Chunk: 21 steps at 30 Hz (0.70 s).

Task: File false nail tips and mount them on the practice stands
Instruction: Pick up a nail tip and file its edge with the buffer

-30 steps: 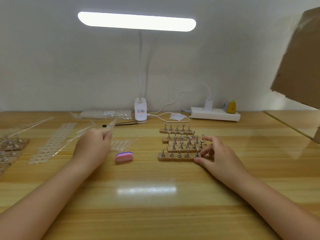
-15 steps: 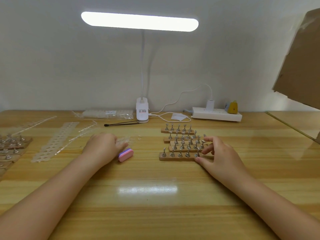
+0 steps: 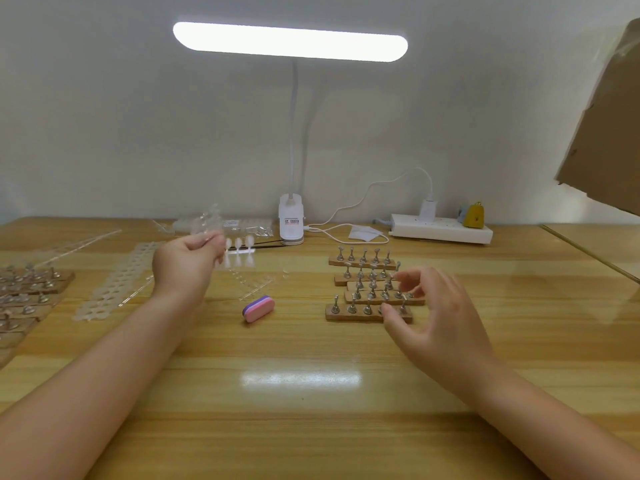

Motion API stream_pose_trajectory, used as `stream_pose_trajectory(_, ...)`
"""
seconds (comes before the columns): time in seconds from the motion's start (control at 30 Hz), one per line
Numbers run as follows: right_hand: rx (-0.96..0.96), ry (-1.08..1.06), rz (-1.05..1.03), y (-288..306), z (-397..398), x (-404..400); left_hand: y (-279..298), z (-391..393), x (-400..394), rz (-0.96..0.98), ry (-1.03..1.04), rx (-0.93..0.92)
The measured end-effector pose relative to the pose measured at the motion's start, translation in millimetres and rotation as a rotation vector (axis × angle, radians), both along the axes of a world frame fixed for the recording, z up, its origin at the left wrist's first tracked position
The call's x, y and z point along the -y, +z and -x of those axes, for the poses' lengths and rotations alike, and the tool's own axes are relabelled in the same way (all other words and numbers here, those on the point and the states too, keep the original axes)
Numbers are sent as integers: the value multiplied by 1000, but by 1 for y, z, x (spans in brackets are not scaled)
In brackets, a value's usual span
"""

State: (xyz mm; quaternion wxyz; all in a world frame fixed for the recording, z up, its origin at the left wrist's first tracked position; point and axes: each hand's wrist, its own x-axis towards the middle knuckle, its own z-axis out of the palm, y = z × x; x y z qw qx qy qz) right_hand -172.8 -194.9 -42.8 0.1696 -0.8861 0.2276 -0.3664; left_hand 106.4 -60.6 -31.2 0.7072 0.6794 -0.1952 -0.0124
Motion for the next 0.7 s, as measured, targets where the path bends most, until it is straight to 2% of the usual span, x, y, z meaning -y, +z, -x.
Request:
stream_pose_trajectory(0.07, 76, 152, -394, 3, -5, -12, 10, 20, 3, 107, -110, -83)
stream_pose_trajectory(0.13, 154, 356, -999, 6, -12, -21, 14, 53, 9, 59, -261, -67)
stream_pose_trajectory(0.17, 200, 442, -1270, 6, -16, -23, 12, 73, 12, 2, -314, -7)
stream_pose_trajectory(0.2, 235, 506, -1464, 5, -18, -25, 9, 92, 15, -62, -330, 129)
stream_pose_trajectory(0.23, 258, 552, -1576, 4, -18, -25, 5, 108, 16, -120, -323, 314)
stream_pose_trajectory(0.3, 272, 607, -1633, 3, -18, -25, -2, 132, 19, -205, -346, 642)
stream_pose_trajectory(0.37, 275, 638, -1607, 2, -18, -24, -3, 143, 16, -341, -381, 790)
stream_pose_trajectory(0.4, 284, 636, -1584, 0, -18, -23, -3, 146, 13, -403, -354, 862)
stream_pose_trajectory(0.5, 350, 572, -1495, -2, -20, -21, -4, 147, 13, -622, -185, 1268)
stream_pose_trajectory(0.63, 406, 461, -1373, -4, -20, -16, -3, 147, 15, -832, -361, 1177)
stream_pose_trajectory(0.7, 429, 417, -1354, -4, -19, -13, -3, 141, 14, -785, -484, 1141)
